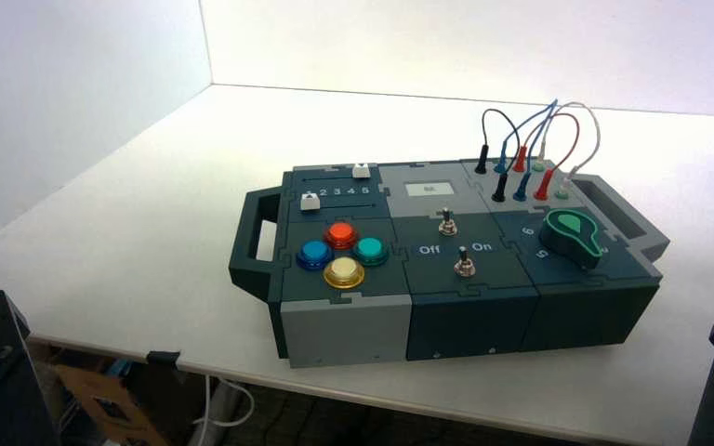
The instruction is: Move the bottom slider to position 3.
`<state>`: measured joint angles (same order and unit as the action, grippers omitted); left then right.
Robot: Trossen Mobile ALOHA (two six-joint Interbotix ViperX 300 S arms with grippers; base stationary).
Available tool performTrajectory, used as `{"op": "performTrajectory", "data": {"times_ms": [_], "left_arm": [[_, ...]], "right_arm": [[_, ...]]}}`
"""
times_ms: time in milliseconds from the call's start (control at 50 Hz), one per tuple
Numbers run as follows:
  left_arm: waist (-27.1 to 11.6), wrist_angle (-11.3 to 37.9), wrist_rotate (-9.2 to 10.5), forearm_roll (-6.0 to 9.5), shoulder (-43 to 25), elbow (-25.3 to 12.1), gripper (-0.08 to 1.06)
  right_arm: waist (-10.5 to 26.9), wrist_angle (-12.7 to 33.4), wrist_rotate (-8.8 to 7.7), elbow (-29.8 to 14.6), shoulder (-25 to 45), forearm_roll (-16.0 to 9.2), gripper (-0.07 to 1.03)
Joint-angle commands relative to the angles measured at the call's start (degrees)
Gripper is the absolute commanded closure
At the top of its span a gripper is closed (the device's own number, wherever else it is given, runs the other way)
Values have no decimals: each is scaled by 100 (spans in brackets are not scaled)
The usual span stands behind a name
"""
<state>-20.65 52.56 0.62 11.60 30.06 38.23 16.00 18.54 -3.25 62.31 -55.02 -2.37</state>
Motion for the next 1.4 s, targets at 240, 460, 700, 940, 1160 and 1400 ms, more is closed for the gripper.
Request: {"op": "performTrajectory", "data": {"times_ms": [240,460,700,940,1160,1400], "left_arm": [[-659,308,-18,-9,-519,97,101],[-914,264,-26,9,-809,290,101],[-1318,-202,-70,0,-1274,501,101],[-1415,-633,-264,0,-1723,501,101],[-1433,-694,-334,0,-2083,519,101],[-1564,-896,-396,0,-2487,527,101]], "right_arm": [[9,-26,-18,-88,237,88,98],[9,-26,-18,-88,378,105,99],[9,-26,-18,-88,387,141,98],[9,-26,-18,-88,387,158,98],[9,-26,-9,-88,378,176,99],[9,-35,-9,-97,378,202,99]]}}
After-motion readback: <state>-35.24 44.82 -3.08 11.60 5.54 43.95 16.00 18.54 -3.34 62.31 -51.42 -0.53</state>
